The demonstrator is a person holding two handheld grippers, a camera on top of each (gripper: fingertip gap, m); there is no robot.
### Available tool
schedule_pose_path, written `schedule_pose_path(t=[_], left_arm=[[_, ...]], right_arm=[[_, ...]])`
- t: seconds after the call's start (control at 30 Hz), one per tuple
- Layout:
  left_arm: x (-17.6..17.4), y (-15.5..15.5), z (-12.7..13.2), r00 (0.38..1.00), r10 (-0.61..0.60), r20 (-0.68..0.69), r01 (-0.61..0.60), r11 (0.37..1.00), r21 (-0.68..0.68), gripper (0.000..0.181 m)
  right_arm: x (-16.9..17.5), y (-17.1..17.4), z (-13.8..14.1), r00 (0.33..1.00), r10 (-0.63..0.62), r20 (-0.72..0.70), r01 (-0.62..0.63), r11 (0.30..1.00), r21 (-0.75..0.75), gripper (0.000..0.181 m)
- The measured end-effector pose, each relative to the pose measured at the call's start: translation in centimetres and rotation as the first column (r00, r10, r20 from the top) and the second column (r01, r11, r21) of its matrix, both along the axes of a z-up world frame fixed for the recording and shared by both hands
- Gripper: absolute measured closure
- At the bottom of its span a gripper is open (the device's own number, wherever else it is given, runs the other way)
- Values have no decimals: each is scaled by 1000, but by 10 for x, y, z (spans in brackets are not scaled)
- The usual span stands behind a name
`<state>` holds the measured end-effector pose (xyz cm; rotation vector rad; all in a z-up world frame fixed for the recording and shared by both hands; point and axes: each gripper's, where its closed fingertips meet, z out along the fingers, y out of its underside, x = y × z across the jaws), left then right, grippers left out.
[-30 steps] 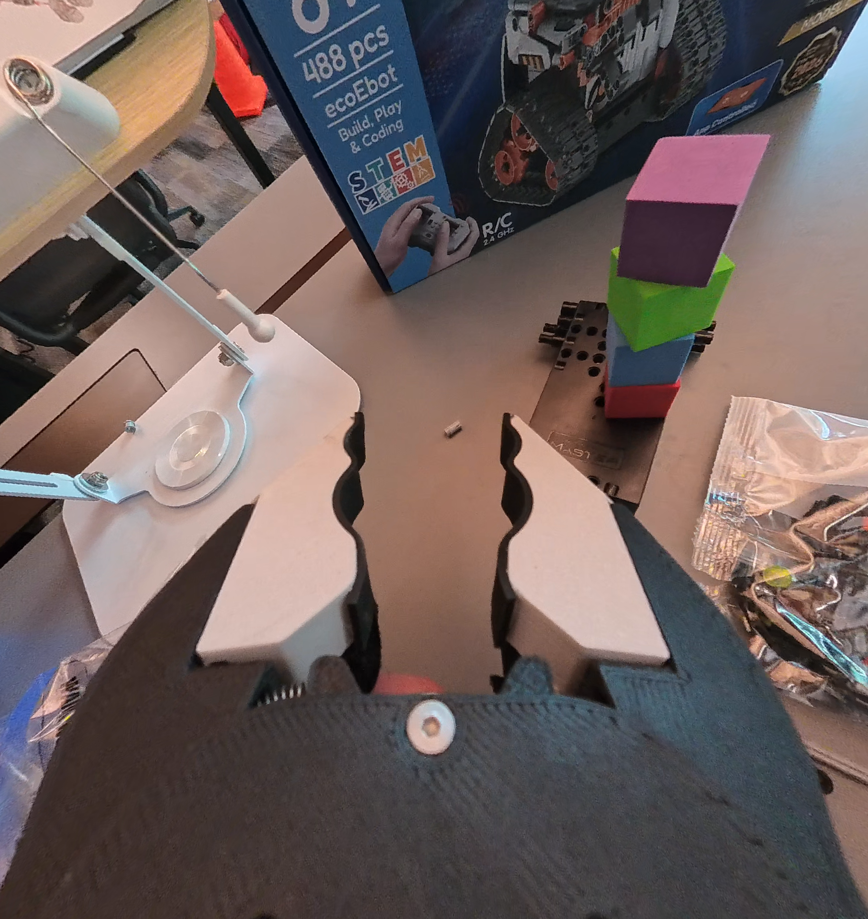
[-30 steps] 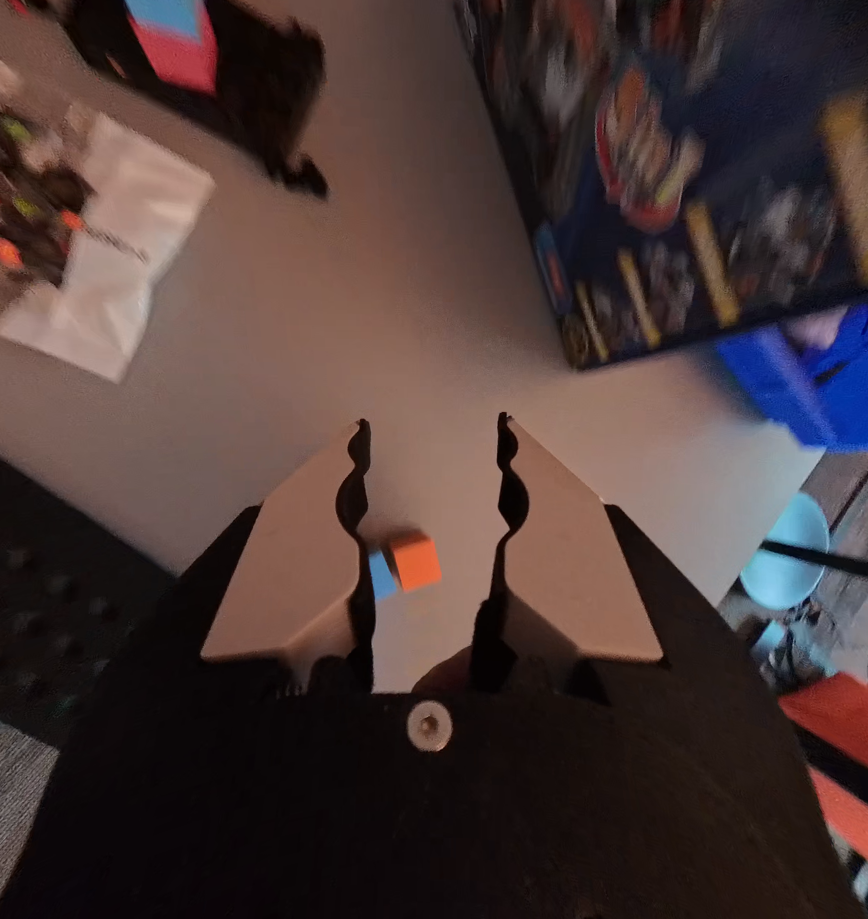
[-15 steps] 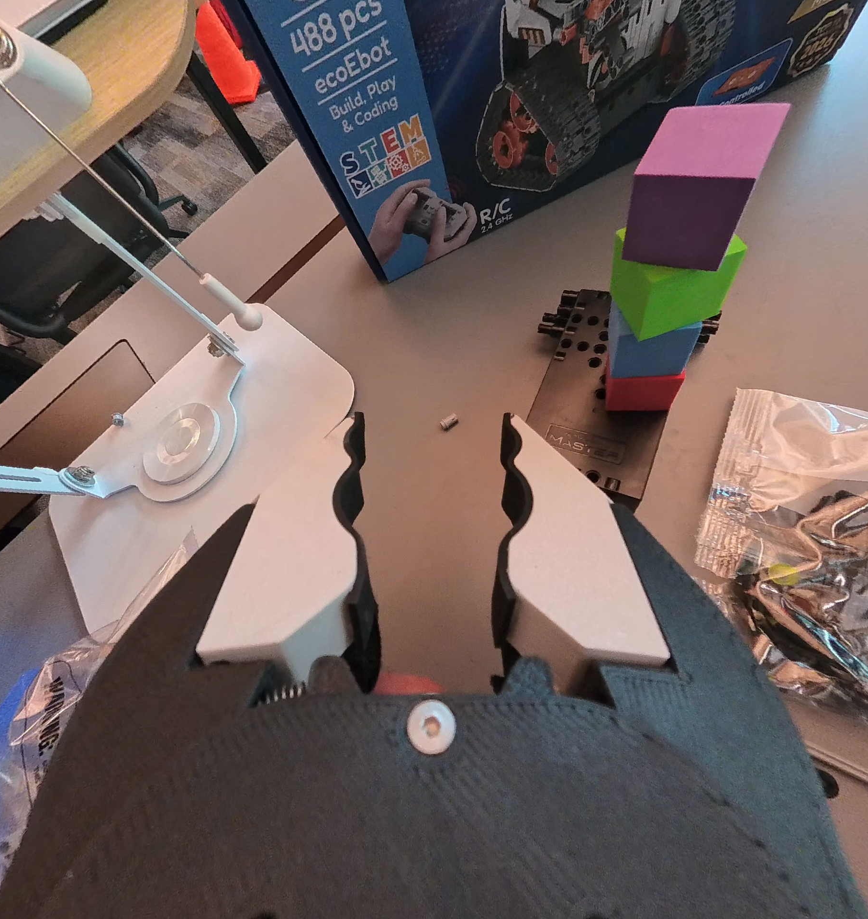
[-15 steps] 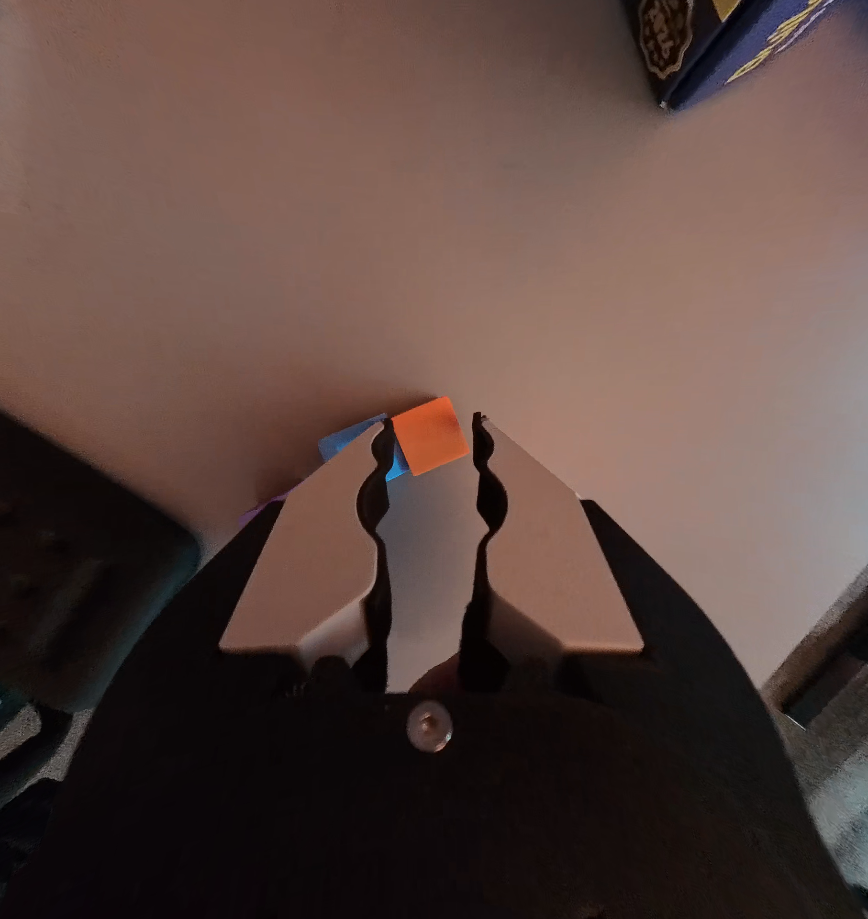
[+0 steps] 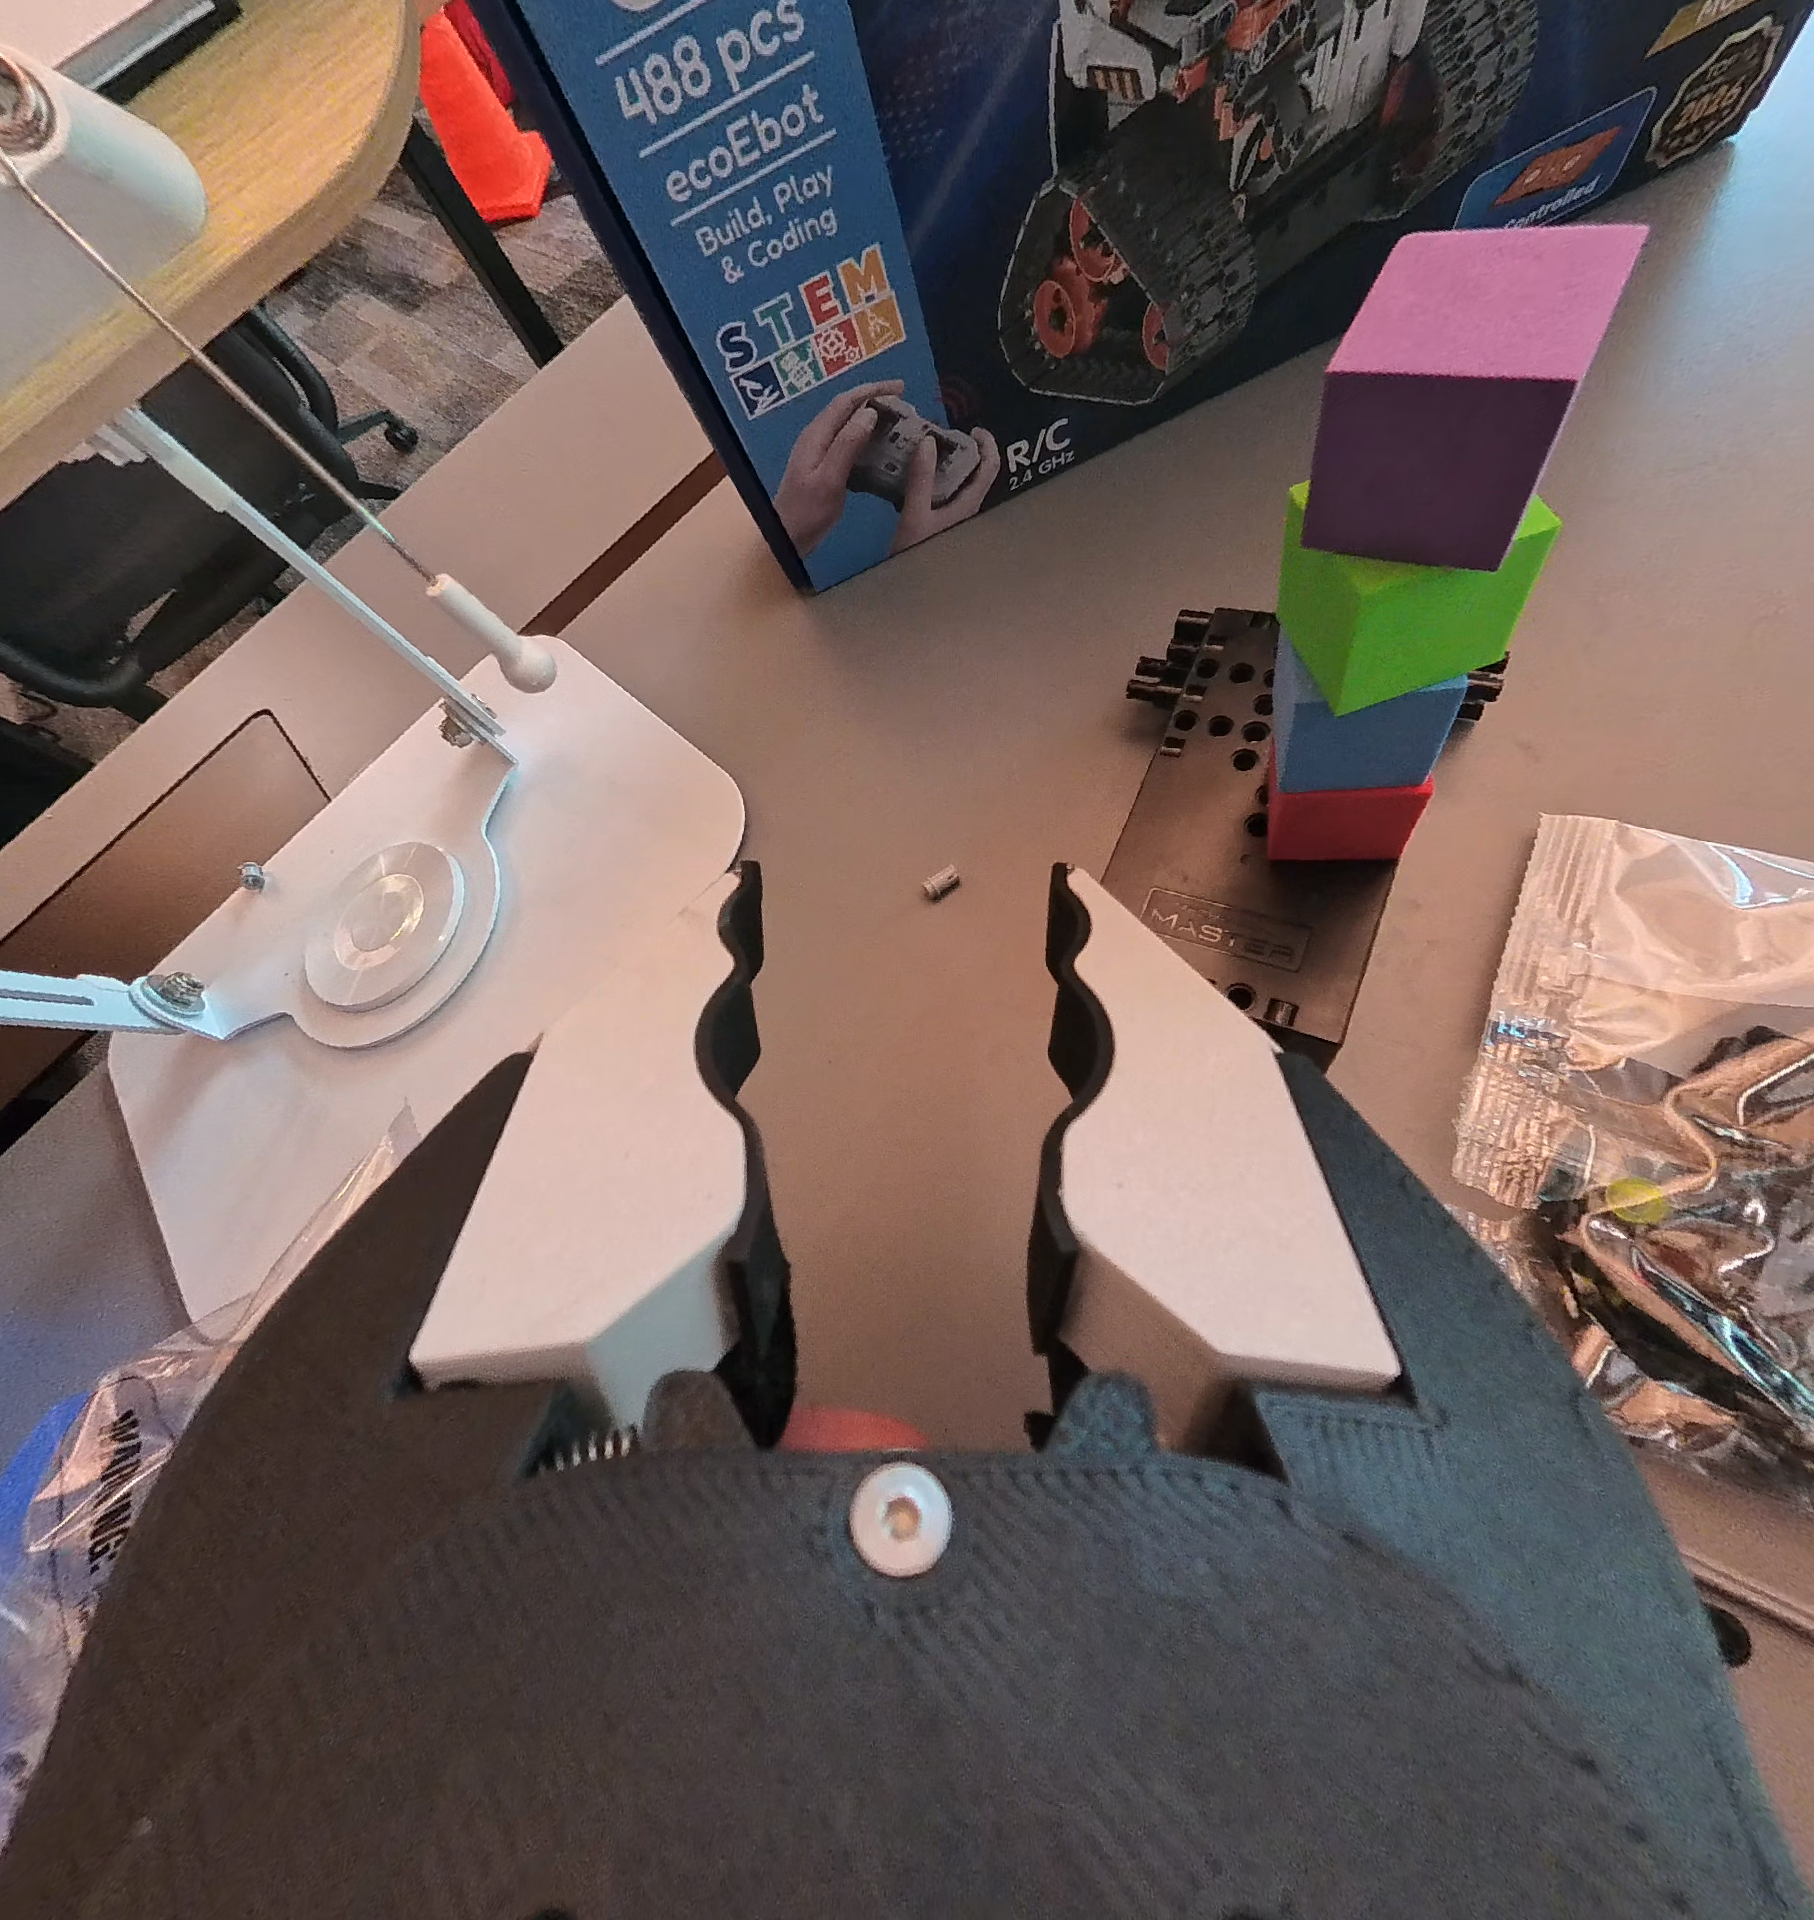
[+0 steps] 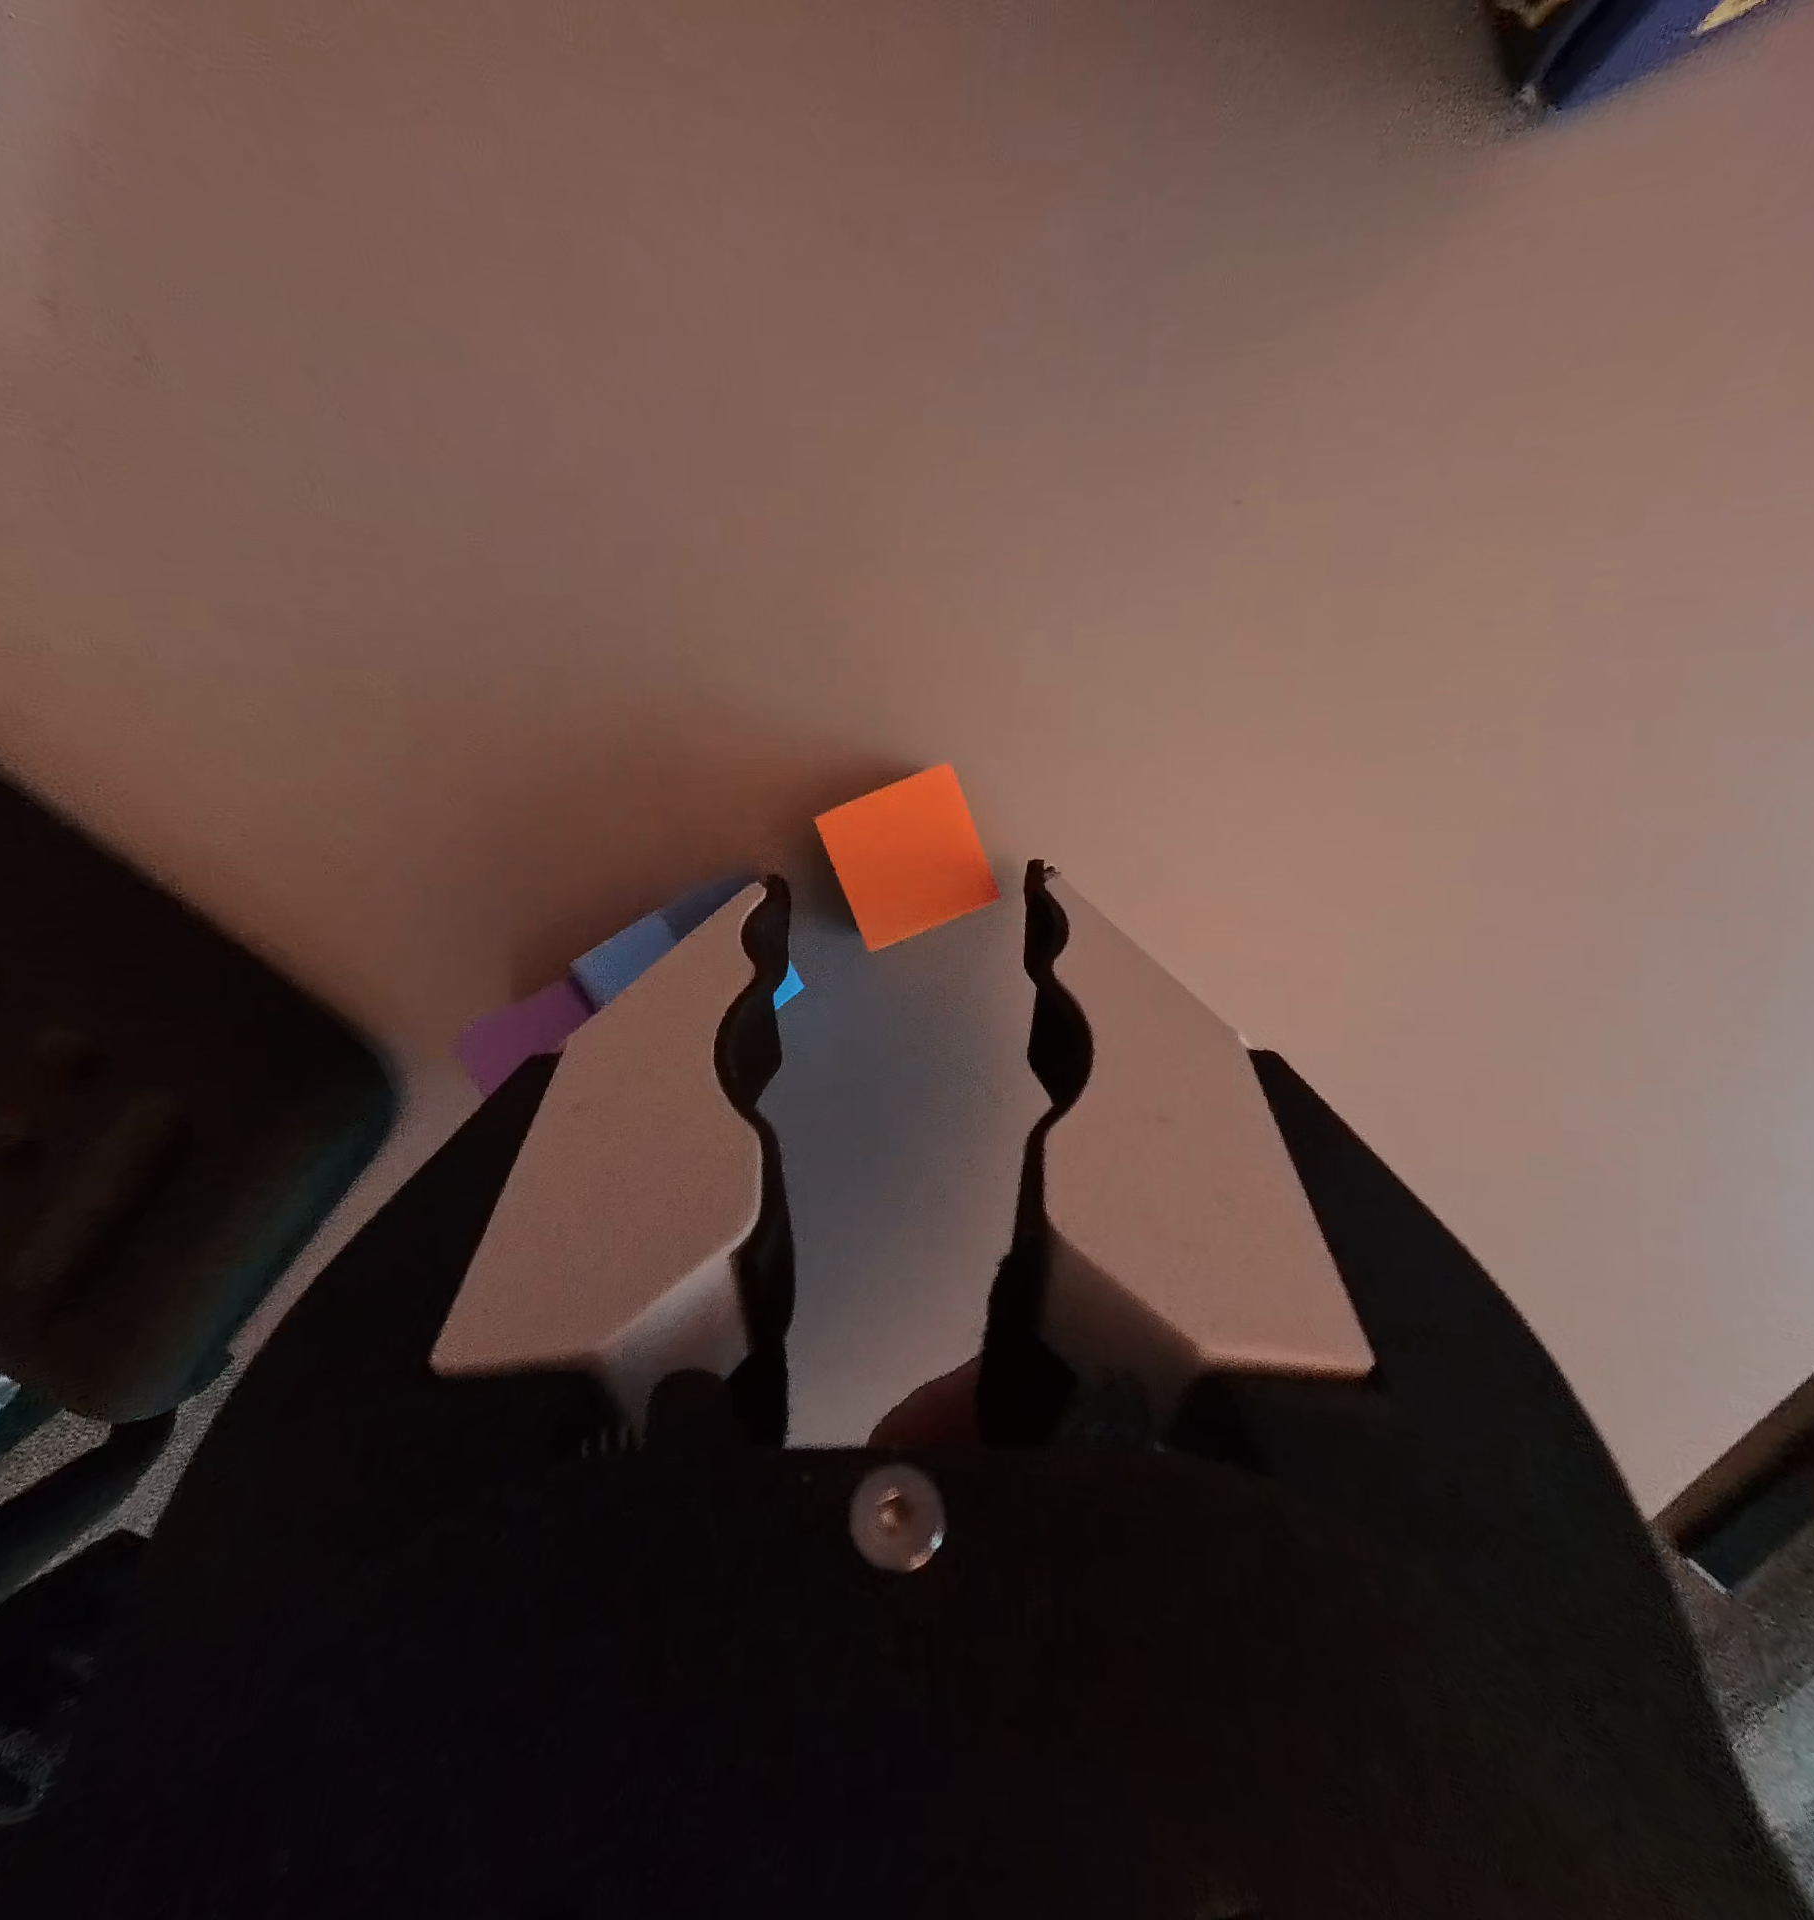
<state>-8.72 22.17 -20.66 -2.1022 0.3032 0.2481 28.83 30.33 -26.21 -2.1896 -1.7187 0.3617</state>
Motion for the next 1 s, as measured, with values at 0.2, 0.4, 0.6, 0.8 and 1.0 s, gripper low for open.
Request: schedule_pose_path(t=[0.2,0.4,0.6,0.8,1.0], left_arm=[[-2,0,0,1000,6,1,-6,1000,1,128],[-3,1,0,1000,10,2,-10,1000,-1,128],[-3,0,1,1000,10,0,-10,1000,2,128],[-6,-1,6,1000,11,8,-11,1000,18,128],[-3,-1,10,1000,4,11,-5,1000,27,128]], right_arm=[[-15,7,9,998,-8,-64,11,999,48,152],[-100,-25,74,943,125,-309,-102,991,88,153],[-202,-66,123,884,320,-342,-271,945,184,152],[-267,-80,137,874,412,-256,-358,904,233,152],[-286,-74,136,896,390,-212,-356,917,181,152]])
